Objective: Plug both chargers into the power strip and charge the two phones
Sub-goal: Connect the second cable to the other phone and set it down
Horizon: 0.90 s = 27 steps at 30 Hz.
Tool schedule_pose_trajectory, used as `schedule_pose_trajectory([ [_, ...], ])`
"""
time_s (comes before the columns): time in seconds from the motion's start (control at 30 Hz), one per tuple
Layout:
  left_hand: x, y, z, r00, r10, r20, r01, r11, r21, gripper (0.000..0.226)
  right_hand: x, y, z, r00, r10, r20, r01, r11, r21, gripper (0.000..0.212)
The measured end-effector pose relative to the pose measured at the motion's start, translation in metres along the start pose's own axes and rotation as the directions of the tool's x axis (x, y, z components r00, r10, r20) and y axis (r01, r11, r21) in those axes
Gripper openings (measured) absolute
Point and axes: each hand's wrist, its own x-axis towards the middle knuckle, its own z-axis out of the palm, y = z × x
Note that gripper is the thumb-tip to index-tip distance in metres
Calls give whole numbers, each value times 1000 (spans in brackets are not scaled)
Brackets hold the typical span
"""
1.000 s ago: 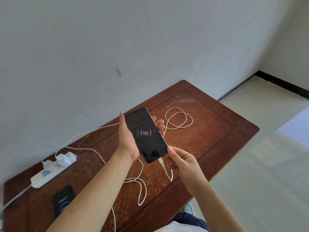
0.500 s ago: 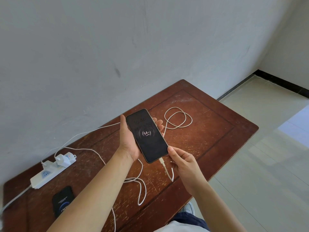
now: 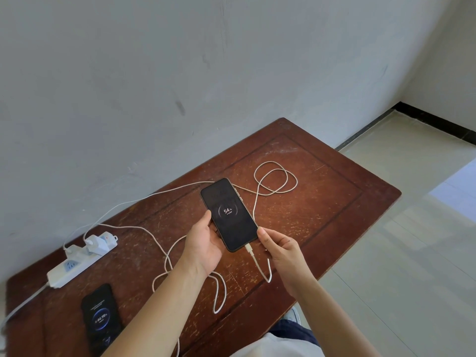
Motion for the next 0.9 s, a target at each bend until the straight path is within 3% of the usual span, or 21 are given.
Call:
schedule_pose_trajectory([
  [0.07,3,-3,0,999,-9,-33,8,1000,-9,35,5,8,-2,1000,1,-15,-1,999,-51,35],
  [0.13,7,-5,-1,998,-22,-50,22,1000,-17,37,19,24,-4,994,-4,-112,-21,974,-224,48],
  [0.27,17,-12,-4,995,-49,-87,46,998,-34,35,43,67,-19,969,157,-189,-242,751,-614,77],
  [0.33,23,-17,-6,992,-64,-111,60,997,-38,33,48,86,-27,957,248,-150,-282,677,-679,67],
  [0.47,39,-30,-10,982,-90,-165,89,996,-12,29,64,97,-46,949,223,-225,-316,639,-701,37],
  [0.6,56,-45,-10,965,-133,-227,133,991,-17,29,76,90,-47,976,139,-167,-217,551,-806,44],
  [0.77,70,-56,-4,944,-154,-292,144,988,-58,28,98,86,-51,993,9,-117,-107,476,-873,19],
  [0.9,78,-59,2,933,-154,-326,137,988,-75,27,127,62,-81,985,-70,-158,-109,456,-883,17],
])
